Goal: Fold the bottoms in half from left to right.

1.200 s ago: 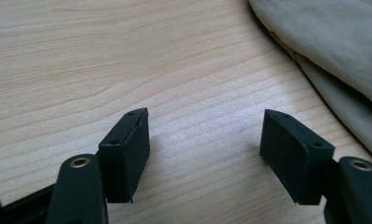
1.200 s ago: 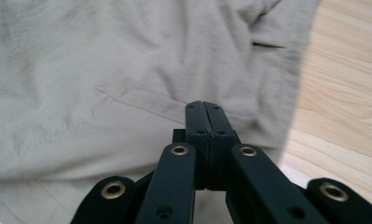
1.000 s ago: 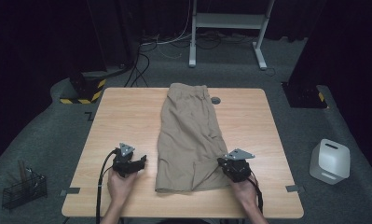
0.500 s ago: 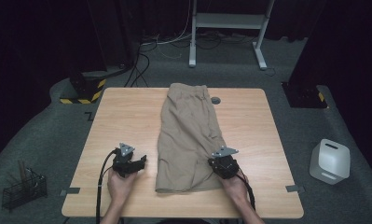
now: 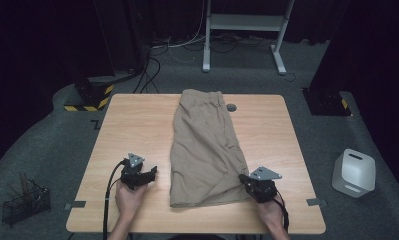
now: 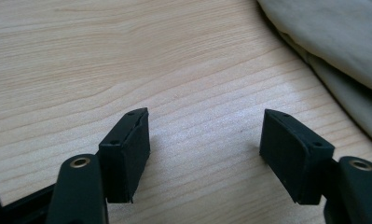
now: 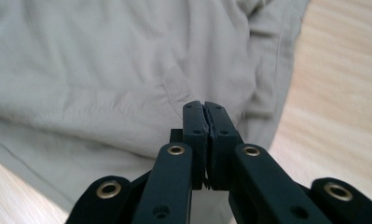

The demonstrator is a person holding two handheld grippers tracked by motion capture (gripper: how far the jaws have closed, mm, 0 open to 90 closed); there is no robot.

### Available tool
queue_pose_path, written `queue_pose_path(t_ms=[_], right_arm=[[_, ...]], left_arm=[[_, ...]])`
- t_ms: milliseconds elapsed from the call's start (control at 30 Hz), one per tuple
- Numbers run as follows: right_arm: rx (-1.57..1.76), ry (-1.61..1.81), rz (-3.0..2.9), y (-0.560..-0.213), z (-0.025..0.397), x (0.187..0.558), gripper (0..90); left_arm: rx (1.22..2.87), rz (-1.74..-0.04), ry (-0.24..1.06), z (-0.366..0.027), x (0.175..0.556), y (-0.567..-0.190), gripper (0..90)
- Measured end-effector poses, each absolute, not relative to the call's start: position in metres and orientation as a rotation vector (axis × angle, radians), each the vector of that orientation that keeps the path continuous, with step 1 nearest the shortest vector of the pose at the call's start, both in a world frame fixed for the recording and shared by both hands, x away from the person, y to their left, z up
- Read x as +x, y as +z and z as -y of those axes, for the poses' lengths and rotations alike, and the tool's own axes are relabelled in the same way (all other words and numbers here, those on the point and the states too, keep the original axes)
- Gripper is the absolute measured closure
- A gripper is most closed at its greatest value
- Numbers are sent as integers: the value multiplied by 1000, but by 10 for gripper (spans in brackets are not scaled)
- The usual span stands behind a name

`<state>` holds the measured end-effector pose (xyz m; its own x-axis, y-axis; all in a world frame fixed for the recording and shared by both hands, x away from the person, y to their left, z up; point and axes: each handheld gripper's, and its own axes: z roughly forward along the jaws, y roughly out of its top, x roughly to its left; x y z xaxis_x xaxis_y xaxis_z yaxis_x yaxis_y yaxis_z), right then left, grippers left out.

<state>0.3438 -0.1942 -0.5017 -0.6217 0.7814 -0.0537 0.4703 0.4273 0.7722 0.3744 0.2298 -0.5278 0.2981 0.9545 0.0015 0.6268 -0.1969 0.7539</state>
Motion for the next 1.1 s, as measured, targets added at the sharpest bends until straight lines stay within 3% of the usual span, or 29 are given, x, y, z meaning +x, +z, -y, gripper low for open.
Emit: queue_pose_path(t_ms=[167, 367, 533, 700, 767, 900, 1100], right_arm=[[1129, 1022, -2317, -513, 205, 343, 864], [1167, 1045, -2291, -505, 208, 345, 715], [1128, 1137, -2277, -493, 195, 348, 587], [1111, 1132, -2342, -494, 171, 364, 535], [1112, 1115, -2382, -499, 165, 370, 592], [1062, 1098, -2440, -504, 163, 369, 840], [1076, 1087, -2395, -502, 187, 350, 867]], left_arm=[[1912, -1413, 644, -229, 374, -528, 333], [1874, -1396, 554, -221, 374, -524, 360], [1884, -1271, 468, -188, 376, -504, 344], [1935, -1195, 421, -153, 382, -497, 320], [1954, -1185, 424, -148, 384, -499, 320], [2059, -1242, 447, -134, 395, -517, 322], [2080, -1226, 498, -135, 398, -521, 297]])
